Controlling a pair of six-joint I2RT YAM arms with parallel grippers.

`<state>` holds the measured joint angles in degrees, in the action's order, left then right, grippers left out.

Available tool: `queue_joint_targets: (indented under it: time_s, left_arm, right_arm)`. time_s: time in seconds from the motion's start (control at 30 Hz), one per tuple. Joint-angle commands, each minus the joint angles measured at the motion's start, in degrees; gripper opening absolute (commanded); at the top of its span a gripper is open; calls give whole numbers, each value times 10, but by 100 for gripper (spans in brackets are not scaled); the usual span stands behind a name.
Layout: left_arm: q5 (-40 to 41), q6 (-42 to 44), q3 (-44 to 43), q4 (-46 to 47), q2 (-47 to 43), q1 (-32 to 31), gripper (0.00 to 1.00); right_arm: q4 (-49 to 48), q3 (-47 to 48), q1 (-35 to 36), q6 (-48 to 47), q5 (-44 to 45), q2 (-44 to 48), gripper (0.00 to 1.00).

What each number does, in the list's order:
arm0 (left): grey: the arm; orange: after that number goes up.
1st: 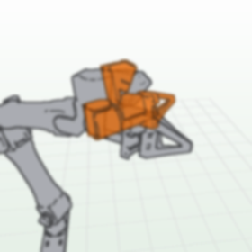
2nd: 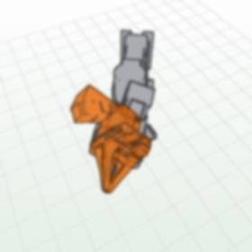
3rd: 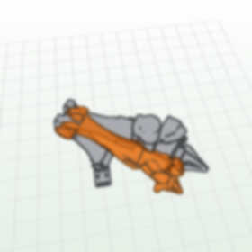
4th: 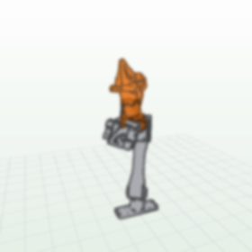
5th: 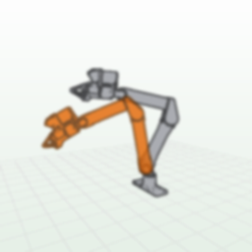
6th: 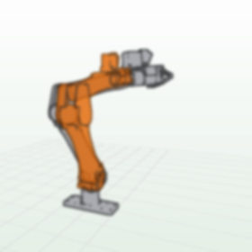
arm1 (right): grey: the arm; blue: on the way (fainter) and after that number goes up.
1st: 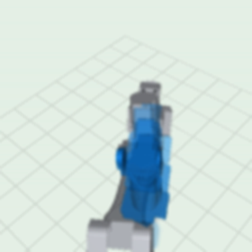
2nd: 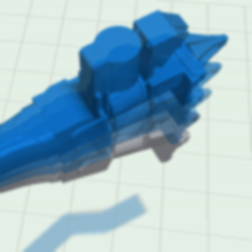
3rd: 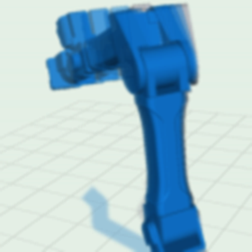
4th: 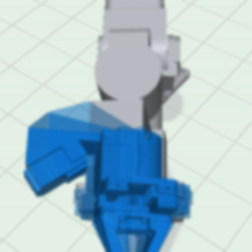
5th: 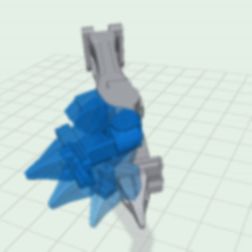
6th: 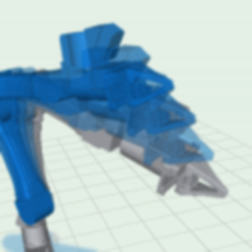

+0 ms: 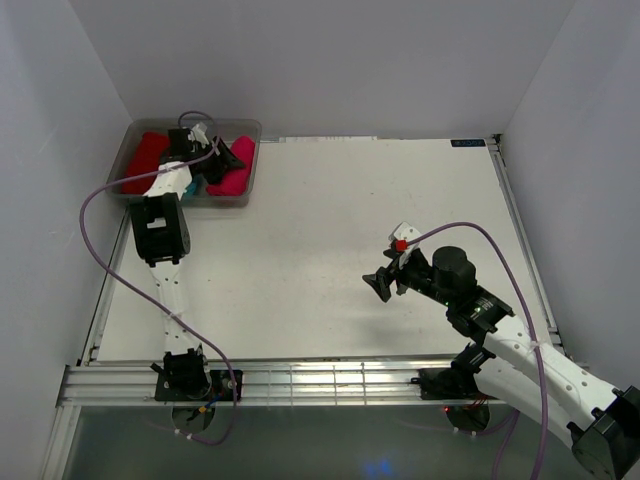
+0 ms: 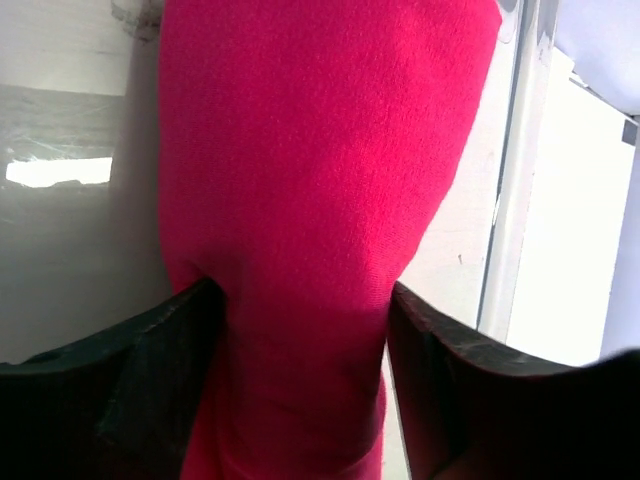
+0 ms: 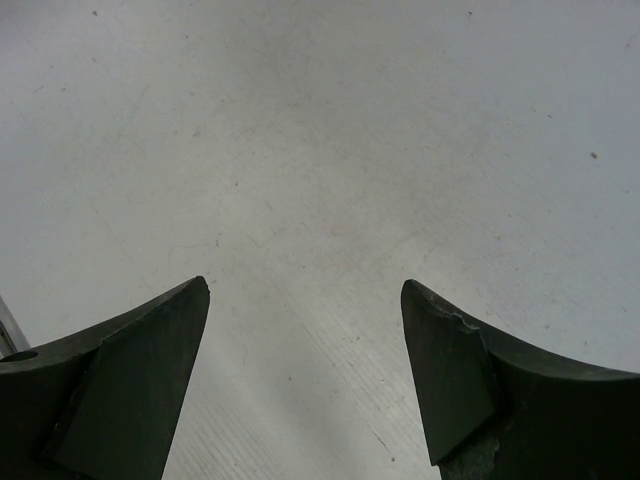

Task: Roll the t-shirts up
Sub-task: Place the T-shirt in the bin.

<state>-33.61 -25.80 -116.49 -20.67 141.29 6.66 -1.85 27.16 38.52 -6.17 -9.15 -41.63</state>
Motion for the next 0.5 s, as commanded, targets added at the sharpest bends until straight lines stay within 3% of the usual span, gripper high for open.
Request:
queue_joint_targets:
  time_s: [0.0, 0.13, 0.23, 0.47]
  left_arm:
    - [-5, 2, 17, 19, -30, 1, 79]
    - [83, 58, 29, 18, -77, 1, 82]
    - [106, 94, 34, 9, -111, 1, 85]
    - [98, 132, 93, 31, -199, 10, 95]
  right_arm:
    - [-16, 3, 0, 2, 3, 8, 83]
    - [-16, 4, 0, 1, 0, 10, 83]
    - [-18, 4, 0, 3, -2, 9, 83]
    - [-19, -2, 0, 9, -6, 12, 83]
